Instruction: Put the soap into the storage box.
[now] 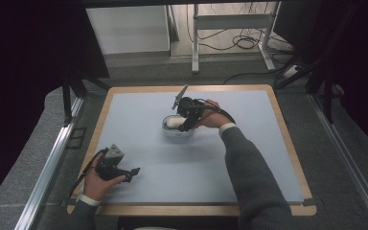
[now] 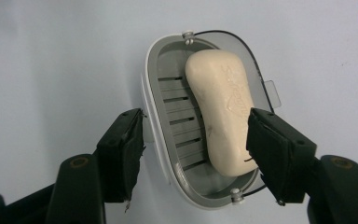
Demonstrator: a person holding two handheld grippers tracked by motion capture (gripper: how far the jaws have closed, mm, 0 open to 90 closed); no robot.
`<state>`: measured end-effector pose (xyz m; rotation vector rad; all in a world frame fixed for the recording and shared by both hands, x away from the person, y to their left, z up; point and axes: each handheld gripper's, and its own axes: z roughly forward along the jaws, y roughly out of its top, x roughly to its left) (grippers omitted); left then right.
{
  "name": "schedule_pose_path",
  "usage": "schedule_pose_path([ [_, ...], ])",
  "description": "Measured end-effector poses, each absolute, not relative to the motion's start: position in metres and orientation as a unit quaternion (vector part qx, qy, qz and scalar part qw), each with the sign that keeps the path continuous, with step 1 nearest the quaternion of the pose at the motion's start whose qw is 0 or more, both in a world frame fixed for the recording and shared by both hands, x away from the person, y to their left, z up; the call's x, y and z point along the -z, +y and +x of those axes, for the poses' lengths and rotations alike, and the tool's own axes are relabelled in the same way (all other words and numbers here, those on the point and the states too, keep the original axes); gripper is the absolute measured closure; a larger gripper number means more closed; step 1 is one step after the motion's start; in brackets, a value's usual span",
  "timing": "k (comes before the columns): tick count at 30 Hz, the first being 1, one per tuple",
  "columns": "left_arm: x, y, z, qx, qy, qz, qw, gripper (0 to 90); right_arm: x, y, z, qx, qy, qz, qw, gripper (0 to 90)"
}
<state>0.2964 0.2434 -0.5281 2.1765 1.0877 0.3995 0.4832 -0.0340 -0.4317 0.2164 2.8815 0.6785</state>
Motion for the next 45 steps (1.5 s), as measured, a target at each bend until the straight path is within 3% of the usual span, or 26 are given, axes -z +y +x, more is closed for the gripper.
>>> schedule_pose_path([
  [19,0.529,0.242,0.296,-0.152,0.420,0.830,0.335,10.6,0.422,-0.106,0.452,-0.331,0.926,0.146,0.111,33.3],
  [45,0.524,0.236,0.295,-0.170,0.416,0.828,0.334,10.7,0.475,-0.237,0.365,-0.387,0.866,0.279,0.149,30.9],
])
